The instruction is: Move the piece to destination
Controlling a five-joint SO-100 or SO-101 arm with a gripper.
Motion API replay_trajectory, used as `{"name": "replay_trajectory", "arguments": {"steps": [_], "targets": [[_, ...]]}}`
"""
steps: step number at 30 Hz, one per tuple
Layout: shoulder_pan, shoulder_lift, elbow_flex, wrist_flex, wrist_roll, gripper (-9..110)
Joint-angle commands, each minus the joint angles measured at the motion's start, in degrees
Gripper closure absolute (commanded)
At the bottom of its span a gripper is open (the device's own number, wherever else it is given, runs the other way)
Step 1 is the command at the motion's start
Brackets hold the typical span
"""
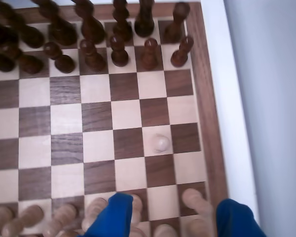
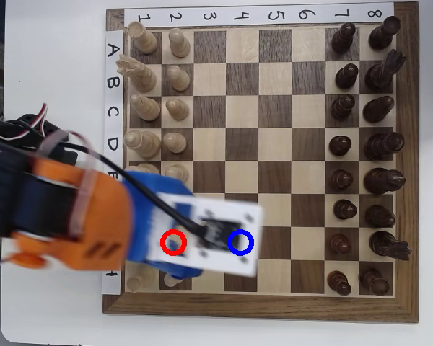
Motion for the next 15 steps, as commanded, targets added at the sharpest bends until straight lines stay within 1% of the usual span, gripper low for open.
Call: {"name": "replay_trajectory", "arguments": {"steps": [1,4,6,9,15], "targets": [[-4.0,30.5,-6.0,2.9,-22.1,80],[-5.4,33.4,-7.0,3.5,-29.8,77],[-3.1,34.5,-6.9,3.1,-35.6,74],[2.8,35.4,-7.3,1.3,-41.3,75],[17.9,37.2,-7.7,-1.8,-51.6,83]]}}
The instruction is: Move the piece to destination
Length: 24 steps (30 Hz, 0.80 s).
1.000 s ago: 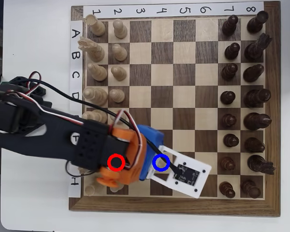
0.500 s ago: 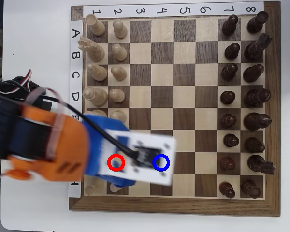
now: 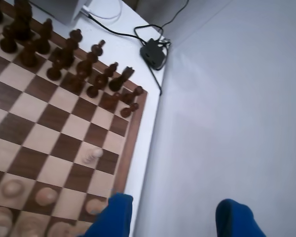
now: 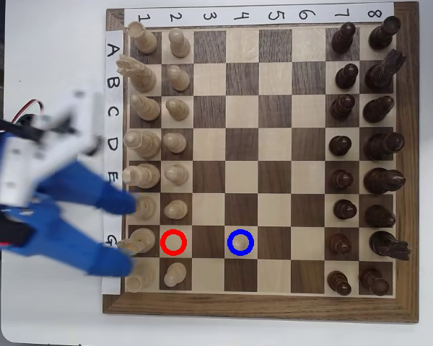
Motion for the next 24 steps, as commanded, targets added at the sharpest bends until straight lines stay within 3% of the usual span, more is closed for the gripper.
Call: {"name": "replay_trajectory", "arguments": {"steps": [1,6,12,24], "targets": [[15.8,10.5,-7.5,-4.4,-19.4,83],[28.1,12.7,-3.1,-7.7,-27.0,86],[43.6,15.5,0.3,-10.5,-32.5,101],[65.1,21.3,10.7,-10.4,-42.6,101]]}}
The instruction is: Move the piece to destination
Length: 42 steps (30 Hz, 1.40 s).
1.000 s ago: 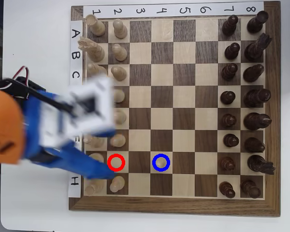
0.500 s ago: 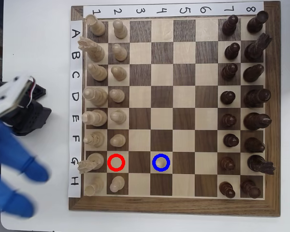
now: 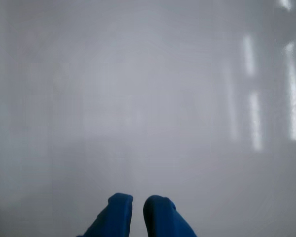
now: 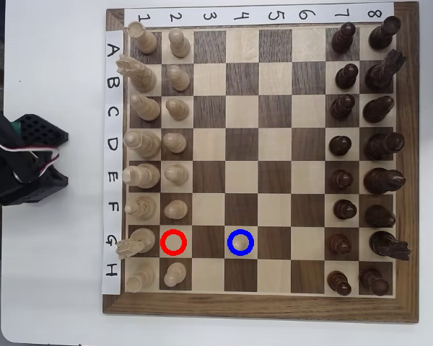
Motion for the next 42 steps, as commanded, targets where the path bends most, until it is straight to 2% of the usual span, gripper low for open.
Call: {"name": "replay_trajectory", "arguments": {"steps": [1,9,14,22,29,35,42], "targets": [[17.3,4.6,8.1,-4.7,-9.1,101],[26.8,15.4,32.5,-9.4,-14.6,101],[27.5,22.7,49.6,-15.3,-15.0,101],[28.2,32.2,68.6,-14.4,-15.7,101],[27.4,38.1,85.3,-23.5,-16.4,101],[28.6,39.6,94.2,-28.3,-18.8,101],[28.2,41.5,92.1,-17.7,-20.0,101]]}}
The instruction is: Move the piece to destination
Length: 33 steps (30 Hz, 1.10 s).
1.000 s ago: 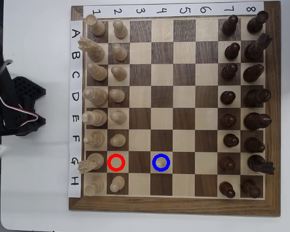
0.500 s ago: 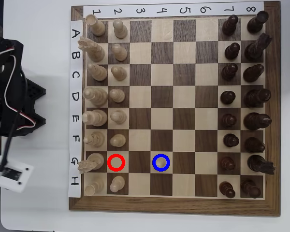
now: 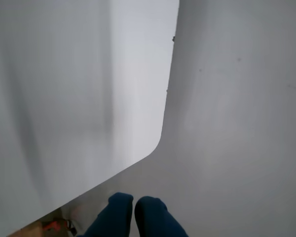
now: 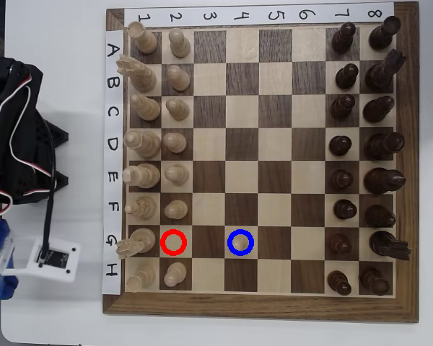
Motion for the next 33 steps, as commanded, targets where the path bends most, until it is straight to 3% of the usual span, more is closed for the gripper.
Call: {"name": "replay_trajectory", "arguments": {"steps": [1,24,28,33], "targets": [[1.5,3.7,1.7,3.3,-3.0,101],[3.4,3.7,1.9,2.0,-1.8,101],[4.2,3.7,1.9,3.0,-6.4,101],[4.2,3.7,2.1,1.6,-1.0,101]]}}
